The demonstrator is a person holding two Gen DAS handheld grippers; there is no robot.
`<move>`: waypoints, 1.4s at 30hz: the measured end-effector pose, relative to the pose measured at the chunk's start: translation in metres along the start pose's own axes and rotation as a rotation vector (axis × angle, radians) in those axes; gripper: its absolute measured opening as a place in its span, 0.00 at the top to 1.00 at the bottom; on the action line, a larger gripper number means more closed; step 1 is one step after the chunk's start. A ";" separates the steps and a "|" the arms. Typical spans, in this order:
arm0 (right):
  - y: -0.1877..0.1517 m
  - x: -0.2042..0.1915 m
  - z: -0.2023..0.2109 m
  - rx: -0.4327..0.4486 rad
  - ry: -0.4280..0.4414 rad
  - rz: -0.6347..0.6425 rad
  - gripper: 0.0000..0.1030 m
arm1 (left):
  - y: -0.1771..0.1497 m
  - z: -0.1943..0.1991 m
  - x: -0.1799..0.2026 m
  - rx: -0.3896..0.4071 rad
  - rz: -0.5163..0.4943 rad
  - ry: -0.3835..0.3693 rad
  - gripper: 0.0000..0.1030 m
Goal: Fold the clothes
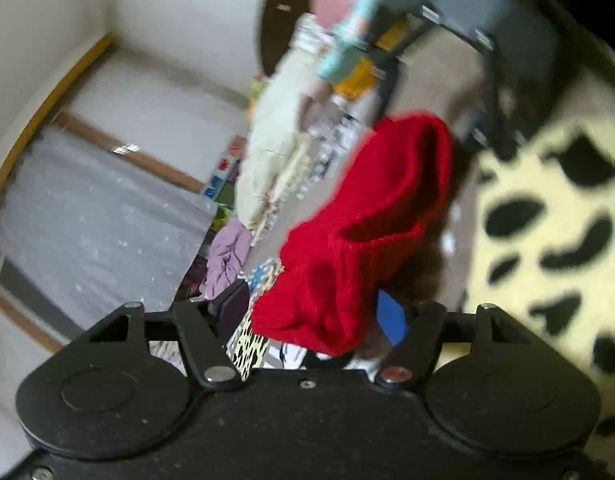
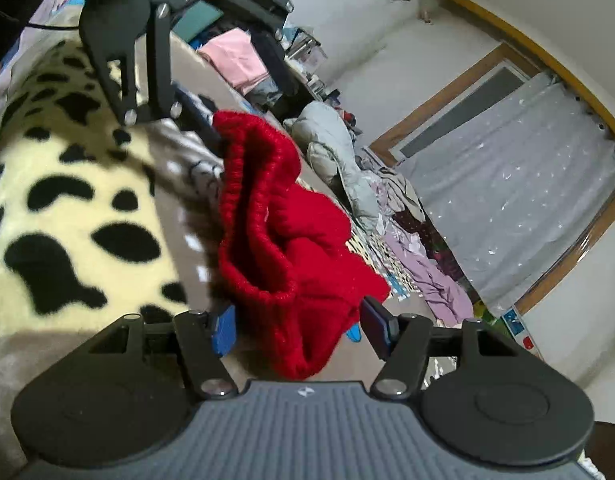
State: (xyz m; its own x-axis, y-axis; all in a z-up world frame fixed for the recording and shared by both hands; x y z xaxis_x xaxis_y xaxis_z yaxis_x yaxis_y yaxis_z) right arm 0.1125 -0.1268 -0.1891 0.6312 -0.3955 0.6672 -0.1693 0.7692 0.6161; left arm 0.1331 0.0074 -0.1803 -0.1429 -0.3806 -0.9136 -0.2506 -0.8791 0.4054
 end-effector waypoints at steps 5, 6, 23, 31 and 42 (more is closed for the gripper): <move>0.006 0.006 -0.004 0.029 -0.036 0.004 0.40 | -0.006 -0.002 0.011 0.015 -0.095 0.006 0.37; 0.007 0.009 -0.003 0.039 -0.045 0.003 0.40 | -0.007 -0.003 0.012 0.017 -0.110 0.007 0.37; 0.007 0.003 0.007 -0.004 0.135 -0.154 0.74 | 0.018 0.020 0.024 -0.119 -0.049 -0.034 0.76; 0.021 -0.010 0.069 -0.045 0.231 -0.196 0.75 | 0.041 0.075 0.013 -0.144 0.103 -0.101 0.76; 0.061 0.047 0.089 0.041 0.131 -0.212 0.74 | 0.038 0.023 -0.062 -0.188 0.526 -0.082 0.74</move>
State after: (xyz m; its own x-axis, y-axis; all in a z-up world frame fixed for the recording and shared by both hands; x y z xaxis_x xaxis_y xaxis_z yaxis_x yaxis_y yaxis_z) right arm 0.0643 -0.1438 -0.0829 0.7481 -0.4751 0.4633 -0.0516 0.6543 0.7545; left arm 0.1105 0.0036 -0.1078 -0.2786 -0.7642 -0.5817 0.0487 -0.6162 0.7861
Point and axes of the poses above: each gripper's, at about its wrist camera, not at the fingertips, and z roughly against the way its jaws point, x to its right, y to its top, the point moved 7 cm from there along -z, roughly the way its jaws point, and after that the axes turned 11 degrees about y, right-handed, at the moved point
